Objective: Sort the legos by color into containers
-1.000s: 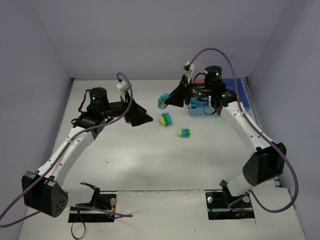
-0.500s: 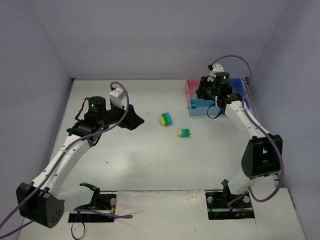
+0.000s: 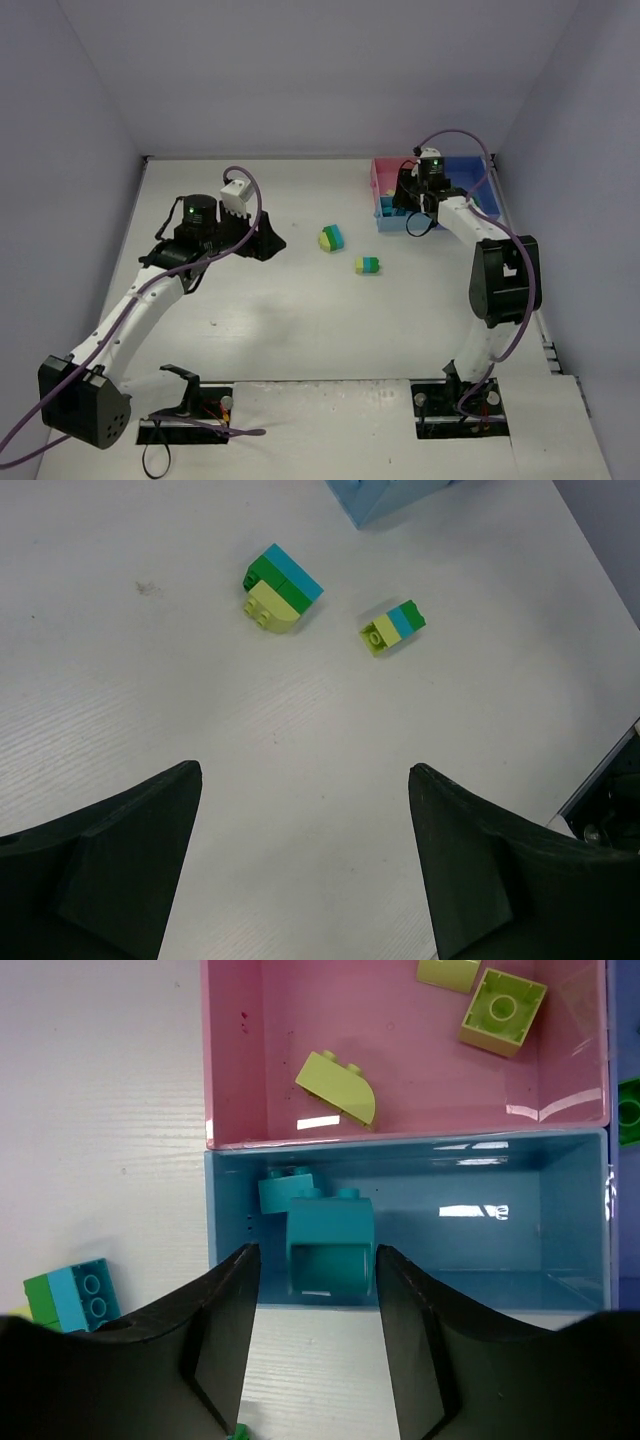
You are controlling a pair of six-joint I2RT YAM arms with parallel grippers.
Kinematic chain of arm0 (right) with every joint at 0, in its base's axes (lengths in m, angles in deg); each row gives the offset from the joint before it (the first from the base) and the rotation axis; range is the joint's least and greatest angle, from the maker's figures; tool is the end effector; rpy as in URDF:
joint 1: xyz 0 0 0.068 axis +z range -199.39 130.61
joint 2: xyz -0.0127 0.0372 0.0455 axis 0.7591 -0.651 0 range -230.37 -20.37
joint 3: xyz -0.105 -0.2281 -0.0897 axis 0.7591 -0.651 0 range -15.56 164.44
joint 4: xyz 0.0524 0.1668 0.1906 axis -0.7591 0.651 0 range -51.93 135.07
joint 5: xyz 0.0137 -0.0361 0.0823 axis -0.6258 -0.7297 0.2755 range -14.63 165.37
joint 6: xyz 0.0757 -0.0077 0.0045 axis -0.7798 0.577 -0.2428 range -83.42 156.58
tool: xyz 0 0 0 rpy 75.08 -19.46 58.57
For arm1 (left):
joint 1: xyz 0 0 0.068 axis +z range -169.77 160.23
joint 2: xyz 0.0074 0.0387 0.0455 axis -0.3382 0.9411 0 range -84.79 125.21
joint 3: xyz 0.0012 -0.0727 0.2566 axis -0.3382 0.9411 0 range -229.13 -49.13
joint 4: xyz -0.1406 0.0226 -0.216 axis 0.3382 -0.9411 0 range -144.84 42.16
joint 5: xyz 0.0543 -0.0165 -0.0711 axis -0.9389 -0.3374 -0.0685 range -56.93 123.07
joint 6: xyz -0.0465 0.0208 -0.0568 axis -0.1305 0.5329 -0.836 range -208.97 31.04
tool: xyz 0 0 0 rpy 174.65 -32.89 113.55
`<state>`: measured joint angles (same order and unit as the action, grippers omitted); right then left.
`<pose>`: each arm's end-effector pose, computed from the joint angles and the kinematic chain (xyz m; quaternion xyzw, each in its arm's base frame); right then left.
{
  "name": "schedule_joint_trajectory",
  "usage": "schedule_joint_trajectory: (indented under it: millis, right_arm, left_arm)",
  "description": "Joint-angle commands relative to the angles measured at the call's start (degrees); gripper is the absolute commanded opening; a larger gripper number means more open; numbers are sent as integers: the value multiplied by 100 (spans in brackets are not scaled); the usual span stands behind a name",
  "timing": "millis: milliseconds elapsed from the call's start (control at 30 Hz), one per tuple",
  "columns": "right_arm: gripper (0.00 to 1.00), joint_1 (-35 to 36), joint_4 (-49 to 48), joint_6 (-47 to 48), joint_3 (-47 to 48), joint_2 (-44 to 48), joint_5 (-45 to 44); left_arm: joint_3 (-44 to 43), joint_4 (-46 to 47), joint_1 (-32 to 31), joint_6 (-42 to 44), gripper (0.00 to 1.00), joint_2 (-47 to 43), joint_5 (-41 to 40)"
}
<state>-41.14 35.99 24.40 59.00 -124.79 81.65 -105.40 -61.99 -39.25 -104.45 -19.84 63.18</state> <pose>0.4405 0.0709 0.2301 0.0011 0.8553 0.1376 0.4995 0.2523 -0.1236 0.3193 0.1717 0.7989 -0.3669 0.4446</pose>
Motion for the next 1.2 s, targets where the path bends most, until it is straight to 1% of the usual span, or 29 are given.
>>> schedule_joint_trajectory:
  millis: [0,33,133,167,300,333,400,600,700,733,833,1000,1167]
  right_arm:
    - [47,1,-442,-38,278,53,31]
    - [56,1,-442,-30,295,71,83]
    - [69,1,-433,32,278,237,127]
    - [70,10,-424,49,278,299,162]
    - [71,97,-363,137,208,703,531]
    - [71,185,-354,155,138,860,819]
    - [71,334,-328,164,76,1011,988]
    - [73,1195,-11,313,-47,1196,954]
    - [78,1416,-11,138,-91,1082,989]
    - [82,1460,-11,120,-91,986,963]
    - [90,1627,-20,102,-65,749,770]
    - [95,1960,-11,94,110,196,243]
    - [96,2207,-11,102,278,-280,93]
  left_arm:
    - [-112,395,-20,-243,78,167,-75]
    - [-103,448,-29,-297,78,246,-101]
    - [-121,527,-99,-446,78,386,-119]
    - [-130,536,-117,-473,77,413,-145]
    - [-95,545,-187,-613,77,466,-338]
    - [-86,545,-196,-692,77,484,-391]
    - [-33,545,-187,-789,78,484,-479]
    - [64,554,-178,-1166,78,466,-716]
    - [125,536,-170,-1325,78,440,-857]
    - [134,528,-178,-1360,78,431,-857]
    - [187,475,-178,-1448,77,431,-857]
    - [283,396,-170,-1527,78,317,-927]
    - [345,238,-170,-1633,78,238,-1112]
